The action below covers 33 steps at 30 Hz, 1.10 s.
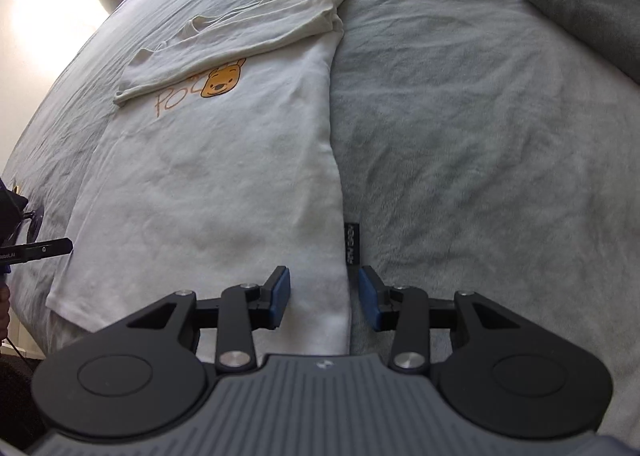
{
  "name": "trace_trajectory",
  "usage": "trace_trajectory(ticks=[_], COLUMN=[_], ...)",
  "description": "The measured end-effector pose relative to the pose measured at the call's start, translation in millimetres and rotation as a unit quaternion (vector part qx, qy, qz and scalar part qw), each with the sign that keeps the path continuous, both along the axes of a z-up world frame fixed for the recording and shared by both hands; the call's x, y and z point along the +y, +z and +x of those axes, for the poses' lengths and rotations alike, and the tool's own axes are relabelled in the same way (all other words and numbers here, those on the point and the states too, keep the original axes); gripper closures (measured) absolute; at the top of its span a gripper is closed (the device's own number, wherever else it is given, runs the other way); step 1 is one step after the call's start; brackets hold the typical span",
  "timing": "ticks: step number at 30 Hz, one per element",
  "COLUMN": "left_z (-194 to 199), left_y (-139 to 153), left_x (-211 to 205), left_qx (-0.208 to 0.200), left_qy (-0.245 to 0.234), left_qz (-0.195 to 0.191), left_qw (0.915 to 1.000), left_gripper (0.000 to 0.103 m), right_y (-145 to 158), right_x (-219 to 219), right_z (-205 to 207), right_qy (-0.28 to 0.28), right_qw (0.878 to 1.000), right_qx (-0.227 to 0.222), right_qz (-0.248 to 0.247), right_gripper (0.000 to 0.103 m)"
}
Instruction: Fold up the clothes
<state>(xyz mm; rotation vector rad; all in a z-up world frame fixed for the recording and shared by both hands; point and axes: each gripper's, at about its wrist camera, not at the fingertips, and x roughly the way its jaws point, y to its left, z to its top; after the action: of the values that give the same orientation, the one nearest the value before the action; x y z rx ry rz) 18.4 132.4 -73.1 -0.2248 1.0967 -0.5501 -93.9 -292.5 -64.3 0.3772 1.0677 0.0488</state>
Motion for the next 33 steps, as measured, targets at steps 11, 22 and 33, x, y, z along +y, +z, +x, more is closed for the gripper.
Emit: trace_trajectory(ticks=[11, 22, 33], left_z=[-36, -44, -47], left_y=[-2, 0, 0], left_x=[1, -4, 4], left_qx=[-0.046, -0.071, -0.053], left_qy=[-0.016, -0.036, -0.044], left_qz=[0.025, 0.043, 0.018], left_qw=[0.9985, 0.9959, 0.9974], left_gripper=[0.074, 0.074, 0.088], right_y=[-6, -14, -17], right_x=[4, -12, -1], right_z=[-34, -47, -42], right_qy=[0.015, -0.010, 0.029], right_qw=[0.999, 0.992, 0.989], right_qx=[-0.018, -0.051, -0.035], right_qz=[0.045, 0.116, 0.142], right_gripper=[0.061, 0.060, 0.072])
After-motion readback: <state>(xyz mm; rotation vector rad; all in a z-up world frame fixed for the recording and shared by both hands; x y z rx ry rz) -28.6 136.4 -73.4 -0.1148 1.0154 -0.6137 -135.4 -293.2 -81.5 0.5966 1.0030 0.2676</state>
